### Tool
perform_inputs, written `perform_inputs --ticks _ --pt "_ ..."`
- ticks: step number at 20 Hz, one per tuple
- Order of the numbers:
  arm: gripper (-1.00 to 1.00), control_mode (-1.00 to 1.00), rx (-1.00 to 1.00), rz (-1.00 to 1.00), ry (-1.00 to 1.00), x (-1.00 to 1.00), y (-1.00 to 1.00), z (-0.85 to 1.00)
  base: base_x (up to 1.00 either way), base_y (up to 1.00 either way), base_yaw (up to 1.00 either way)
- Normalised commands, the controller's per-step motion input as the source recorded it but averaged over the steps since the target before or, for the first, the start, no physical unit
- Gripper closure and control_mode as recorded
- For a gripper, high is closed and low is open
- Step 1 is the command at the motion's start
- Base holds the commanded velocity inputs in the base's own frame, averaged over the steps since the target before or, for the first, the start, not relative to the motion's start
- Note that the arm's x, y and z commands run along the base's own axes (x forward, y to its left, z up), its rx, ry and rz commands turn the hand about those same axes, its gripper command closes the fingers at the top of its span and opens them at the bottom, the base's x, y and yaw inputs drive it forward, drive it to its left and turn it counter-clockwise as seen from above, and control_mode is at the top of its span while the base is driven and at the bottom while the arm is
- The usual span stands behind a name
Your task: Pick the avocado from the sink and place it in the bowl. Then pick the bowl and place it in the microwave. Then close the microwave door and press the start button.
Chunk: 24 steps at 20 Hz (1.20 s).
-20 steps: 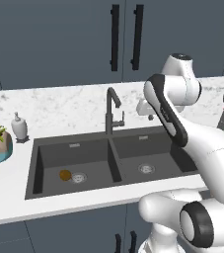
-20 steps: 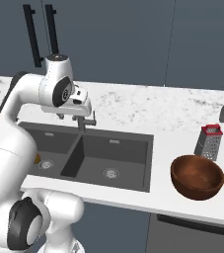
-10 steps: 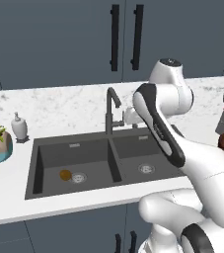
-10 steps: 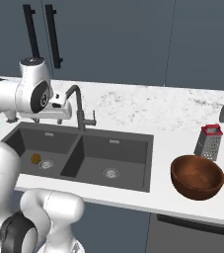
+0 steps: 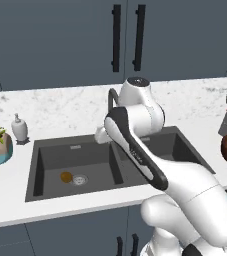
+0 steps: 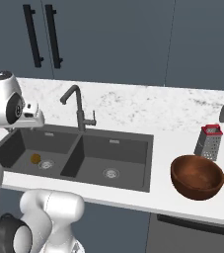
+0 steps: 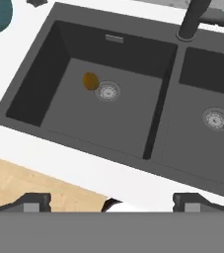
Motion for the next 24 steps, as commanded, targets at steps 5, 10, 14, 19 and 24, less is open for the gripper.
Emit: perform_inputs --ticks 5,10,14,19,24 --pt "-1.0 -1.0 -0.08 0.07 0.12 0.4 0.75 -0.49 0.0 0.0 0.0" --pt "-1.0 -1.0 -0.11 0.05 0.15 0.67 0.71 -0.46 0.0 0.0 0.0" --pt "-1.0 -1.0 -0.08 0.06 0.12 0.64 0.34 -0.2 0.0 0.0 0.0" --pt "-1.0 -1.0 -0.02 0.06 0.09 0.48 0.11 -0.2 0.0 0.0 0.0" --pt "-1.0 -1.0 -0.04 0.01 0.01 0.3 0.15 -0.4 0.0 0.0 0.0"
